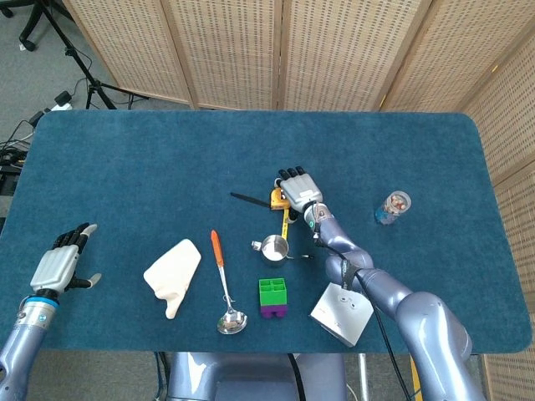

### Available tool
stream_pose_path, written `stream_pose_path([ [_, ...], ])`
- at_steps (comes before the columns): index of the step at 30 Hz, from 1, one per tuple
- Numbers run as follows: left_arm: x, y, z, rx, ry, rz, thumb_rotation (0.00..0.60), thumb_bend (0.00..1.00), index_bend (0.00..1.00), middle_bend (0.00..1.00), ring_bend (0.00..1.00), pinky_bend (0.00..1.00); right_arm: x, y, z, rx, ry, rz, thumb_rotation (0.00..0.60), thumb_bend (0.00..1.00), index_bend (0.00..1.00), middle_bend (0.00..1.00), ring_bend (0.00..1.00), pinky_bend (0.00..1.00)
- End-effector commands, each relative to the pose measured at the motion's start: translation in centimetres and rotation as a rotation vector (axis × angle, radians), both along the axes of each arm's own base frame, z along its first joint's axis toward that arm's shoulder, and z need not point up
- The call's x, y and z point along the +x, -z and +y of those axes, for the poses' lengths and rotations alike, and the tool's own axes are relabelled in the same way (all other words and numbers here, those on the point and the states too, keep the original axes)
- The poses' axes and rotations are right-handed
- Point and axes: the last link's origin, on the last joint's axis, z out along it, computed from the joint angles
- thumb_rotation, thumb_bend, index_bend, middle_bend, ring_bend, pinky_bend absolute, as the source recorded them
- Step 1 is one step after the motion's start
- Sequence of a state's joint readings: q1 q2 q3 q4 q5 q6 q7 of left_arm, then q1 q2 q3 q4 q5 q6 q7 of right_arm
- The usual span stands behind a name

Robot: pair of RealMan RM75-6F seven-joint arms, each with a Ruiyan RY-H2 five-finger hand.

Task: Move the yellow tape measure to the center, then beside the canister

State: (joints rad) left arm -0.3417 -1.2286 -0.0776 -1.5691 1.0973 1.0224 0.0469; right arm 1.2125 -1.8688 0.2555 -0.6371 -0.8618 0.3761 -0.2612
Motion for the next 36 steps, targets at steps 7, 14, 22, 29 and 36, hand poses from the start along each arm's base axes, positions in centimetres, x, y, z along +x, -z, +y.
stream_pose_path([
  [7, 0.0, 0.0, 0.0, 0.002, -0.006, -0.004, 0.600, 0.27, 0.03, 0.00, 0.00, 0.00, -0.1, 0.3, 0.1, -0.001, -0.006, -0.002, 0.600, 0.08, 0.31, 0.14, 0.03, 0.11],
  [14, 0.0, 0.1, 0.0, -0.003, -0.008, -0.008, 0.600, 0.27, 0.03, 0.00, 0.00, 0.00, 0.0, 0.0, -0.1, -0.026, -0.022, -0.004, 0.600, 0.10, 0.43, 0.24, 0.16, 0.24],
  [22, 0.1, 0.0, 0.0, 0.004, -0.008, -0.014, 0.600, 0.27, 0.03, 0.00, 0.00, 0.00, -0.3, -0.3, -0.2, -0.042, -0.028, -0.003, 0.600, 0.10, 0.54, 0.33, 0.25, 0.32],
  [29, 0.2, -0.1, 0.0, 0.008, -0.008, -0.019, 0.600, 0.27, 0.03, 0.00, 0.00, 0.00, -0.5, -0.5, -0.1, -0.047, -0.032, 0.000, 0.600, 0.13, 0.62, 0.41, 0.34, 0.41],
  [36, 0.2, -0.1, 0.0, 0.012, -0.014, -0.022, 0.600, 0.27, 0.03, 0.00, 0.00, 0.00, -0.6, -0.8, -0.1, -0.059, -0.036, 0.010, 0.600, 0.15, 0.68, 0.50, 0.44, 0.49],
])
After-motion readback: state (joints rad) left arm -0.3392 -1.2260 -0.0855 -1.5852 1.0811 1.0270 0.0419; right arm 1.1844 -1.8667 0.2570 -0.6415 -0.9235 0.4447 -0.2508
